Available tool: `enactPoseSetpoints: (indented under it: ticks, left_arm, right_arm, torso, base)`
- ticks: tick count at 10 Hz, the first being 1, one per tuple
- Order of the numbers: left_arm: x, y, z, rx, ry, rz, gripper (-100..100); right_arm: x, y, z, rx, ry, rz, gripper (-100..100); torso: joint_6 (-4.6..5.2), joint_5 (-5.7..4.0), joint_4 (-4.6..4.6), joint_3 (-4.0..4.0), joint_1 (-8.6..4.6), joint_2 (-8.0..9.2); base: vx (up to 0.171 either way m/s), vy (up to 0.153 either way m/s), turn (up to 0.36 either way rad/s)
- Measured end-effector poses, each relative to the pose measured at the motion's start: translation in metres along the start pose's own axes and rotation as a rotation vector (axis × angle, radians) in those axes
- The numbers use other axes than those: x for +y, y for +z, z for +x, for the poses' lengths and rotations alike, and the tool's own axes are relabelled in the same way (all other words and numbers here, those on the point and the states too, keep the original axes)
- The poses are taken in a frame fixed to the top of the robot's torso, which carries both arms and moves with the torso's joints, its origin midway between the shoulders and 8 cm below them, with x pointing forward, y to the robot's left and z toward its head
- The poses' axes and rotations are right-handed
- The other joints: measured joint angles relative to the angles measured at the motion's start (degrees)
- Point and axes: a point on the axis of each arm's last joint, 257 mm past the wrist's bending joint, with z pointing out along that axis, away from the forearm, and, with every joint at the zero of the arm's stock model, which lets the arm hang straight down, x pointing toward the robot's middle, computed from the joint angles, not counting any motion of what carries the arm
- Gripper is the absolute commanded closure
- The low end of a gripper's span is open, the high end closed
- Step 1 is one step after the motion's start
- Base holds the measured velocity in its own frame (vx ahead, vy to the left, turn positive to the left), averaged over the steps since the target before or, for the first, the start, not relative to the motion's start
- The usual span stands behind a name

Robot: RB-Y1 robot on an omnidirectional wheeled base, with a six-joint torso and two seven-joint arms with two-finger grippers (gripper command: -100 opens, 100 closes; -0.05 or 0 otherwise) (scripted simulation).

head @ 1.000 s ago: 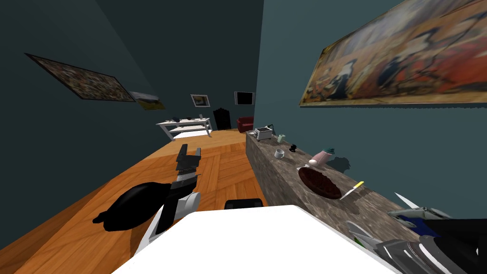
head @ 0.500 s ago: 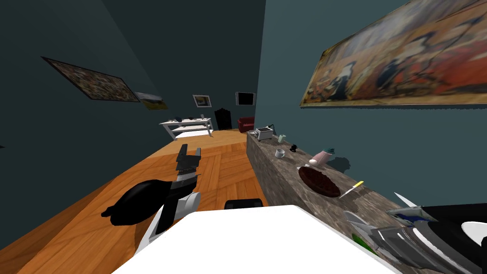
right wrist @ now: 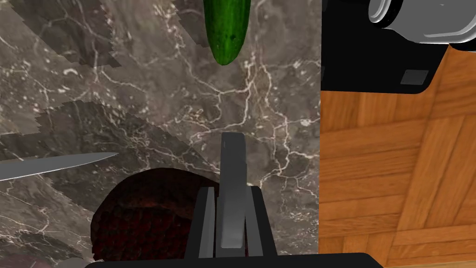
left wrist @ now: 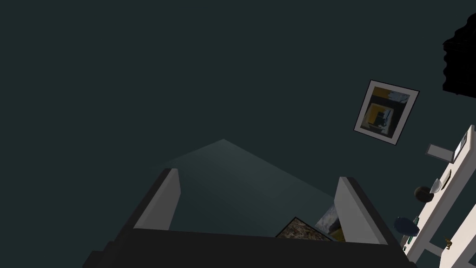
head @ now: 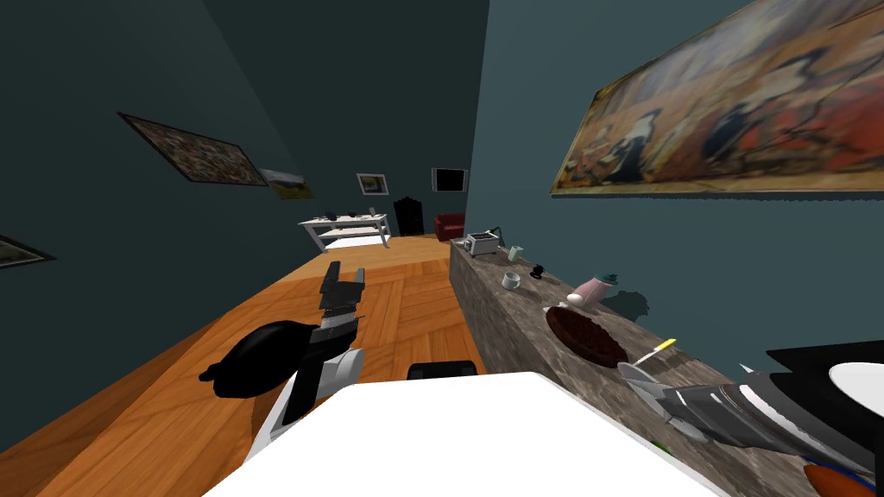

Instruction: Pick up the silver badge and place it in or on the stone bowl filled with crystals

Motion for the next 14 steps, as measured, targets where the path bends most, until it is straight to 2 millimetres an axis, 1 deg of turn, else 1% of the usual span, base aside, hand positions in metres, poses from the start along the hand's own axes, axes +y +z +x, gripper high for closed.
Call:
enactPoseSetpoints:
  ticks: [3,8,11,14]
  left_arm:
    - [0.000,0.000,0.000,0.000,0.000,0.000,0]
    - [0.000,0.000,0.000,0.000,0.000,0.000,0]
    - [0.000,0.000,0.000,0.000,0.000,0.000,0]
    - [0.000,0.000,0.000,0.000,0.000,0.000,0]
  right_arm:
    - [0.001,-0.016,-0.015,-0.022,-0.007,-0.013,100]
    - [0.005,-0.040,-0.024,-0.035,-0.035,-0.031,100]
    - [0.009,-0.052,-0.017,-0.010,-0.056,-0.040,100]
    - [0.012,-0.058,0.001,0.044,-0.060,-0.046,100]
  torso:
    - [-0.06,-0.05,-0.02,-0.07,-0.12,-0.13]
    - [-0.15,-0.07,-0.11,-0.17,-0.13,-0.26]
    - [-0.19,-0.06,-0.18,-0.27,-0.20,-0.36]
    - [-0.17,-0.03,-0.17,-0.16,0.01,-0.15]
  base:
    - [0.065,-0.061,0.083]
    - [0.084,-0.074,0.094]
    - [0.091,-0.091,0.074]
    - [0.034,-0.037,0.031]
